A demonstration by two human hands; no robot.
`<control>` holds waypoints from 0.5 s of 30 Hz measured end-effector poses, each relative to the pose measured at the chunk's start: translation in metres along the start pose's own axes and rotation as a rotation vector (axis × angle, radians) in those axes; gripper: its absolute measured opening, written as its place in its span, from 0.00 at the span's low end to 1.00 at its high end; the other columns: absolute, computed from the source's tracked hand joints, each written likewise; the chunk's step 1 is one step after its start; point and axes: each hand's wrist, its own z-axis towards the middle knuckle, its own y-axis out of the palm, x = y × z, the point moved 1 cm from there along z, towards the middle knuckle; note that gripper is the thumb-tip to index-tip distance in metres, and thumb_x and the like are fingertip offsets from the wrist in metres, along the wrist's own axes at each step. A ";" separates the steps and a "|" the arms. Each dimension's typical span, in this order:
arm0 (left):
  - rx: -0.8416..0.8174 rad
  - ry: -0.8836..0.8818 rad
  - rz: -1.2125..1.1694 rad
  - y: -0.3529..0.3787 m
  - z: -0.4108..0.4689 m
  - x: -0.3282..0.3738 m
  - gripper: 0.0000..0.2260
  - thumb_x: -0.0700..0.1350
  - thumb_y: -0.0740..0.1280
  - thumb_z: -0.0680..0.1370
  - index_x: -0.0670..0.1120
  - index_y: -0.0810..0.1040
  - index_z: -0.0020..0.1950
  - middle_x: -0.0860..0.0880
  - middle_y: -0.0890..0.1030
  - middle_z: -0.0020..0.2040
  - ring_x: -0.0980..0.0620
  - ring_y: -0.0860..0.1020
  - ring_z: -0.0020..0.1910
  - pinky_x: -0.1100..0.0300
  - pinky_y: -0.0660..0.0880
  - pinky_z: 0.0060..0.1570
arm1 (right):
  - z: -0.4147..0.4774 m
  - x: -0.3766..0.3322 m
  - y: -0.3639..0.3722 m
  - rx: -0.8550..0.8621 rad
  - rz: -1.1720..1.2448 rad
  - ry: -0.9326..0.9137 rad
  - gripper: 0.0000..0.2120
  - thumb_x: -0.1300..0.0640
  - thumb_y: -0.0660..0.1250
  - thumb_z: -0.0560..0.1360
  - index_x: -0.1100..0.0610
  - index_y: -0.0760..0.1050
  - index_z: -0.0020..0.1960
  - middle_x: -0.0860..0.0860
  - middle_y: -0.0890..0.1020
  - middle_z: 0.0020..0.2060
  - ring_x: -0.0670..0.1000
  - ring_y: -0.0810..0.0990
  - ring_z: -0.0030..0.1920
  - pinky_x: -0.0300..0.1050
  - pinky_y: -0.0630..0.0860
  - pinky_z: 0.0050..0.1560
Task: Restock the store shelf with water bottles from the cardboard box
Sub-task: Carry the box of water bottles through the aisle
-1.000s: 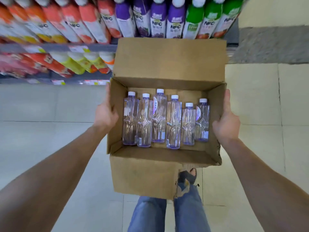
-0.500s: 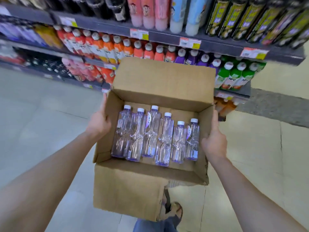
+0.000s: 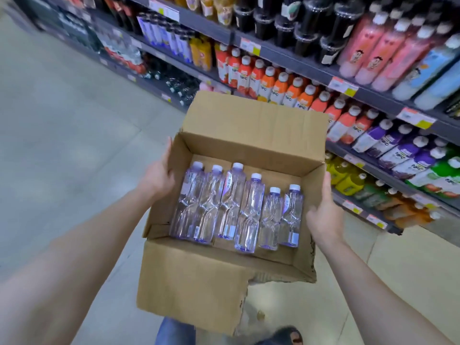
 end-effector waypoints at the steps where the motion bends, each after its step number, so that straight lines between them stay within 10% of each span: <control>1: 0.002 -0.012 0.007 -0.014 0.009 -0.019 0.44 0.35 0.63 0.79 0.53 0.40 0.87 0.31 0.84 0.51 0.31 0.83 0.46 0.42 0.79 0.48 | -0.003 -0.022 0.014 -0.007 -0.002 -0.007 0.49 0.68 0.61 0.75 0.35 0.37 0.81 0.58 0.78 0.29 0.58 0.76 0.29 0.48 0.71 0.30; 5: -0.001 -0.010 -0.042 -0.072 0.059 -0.094 0.43 0.34 0.63 0.79 0.52 0.43 0.87 0.32 0.82 0.63 0.30 0.82 0.57 0.41 0.78 0.59 | -0.011 -0.112 0.072 -0.005 -0.025 -0.018 0.50 0.69 0.61 0.74 0.37 0.39 0.82 0.57 0.76 0.28 0.55 0.74 0.28 0.43 0.62 0.27; 15: -0.040 -0.021 0.002 -0.203 0.207 -0.239 0.44 0.36 0.62 0.81 0.59 0.38 0.86 0.35 0.85 0.47 0.34 0.82 0.42 0.42 0.80 0.49 | 0.015 -0.328 0.174 0.008 -0.019 0.032 0.48 0.66 0.61 0.75 0.34 0.38 0.81 0.58 0.77 0.28 0.58 0.75 0.28 0.47 0.70 0.30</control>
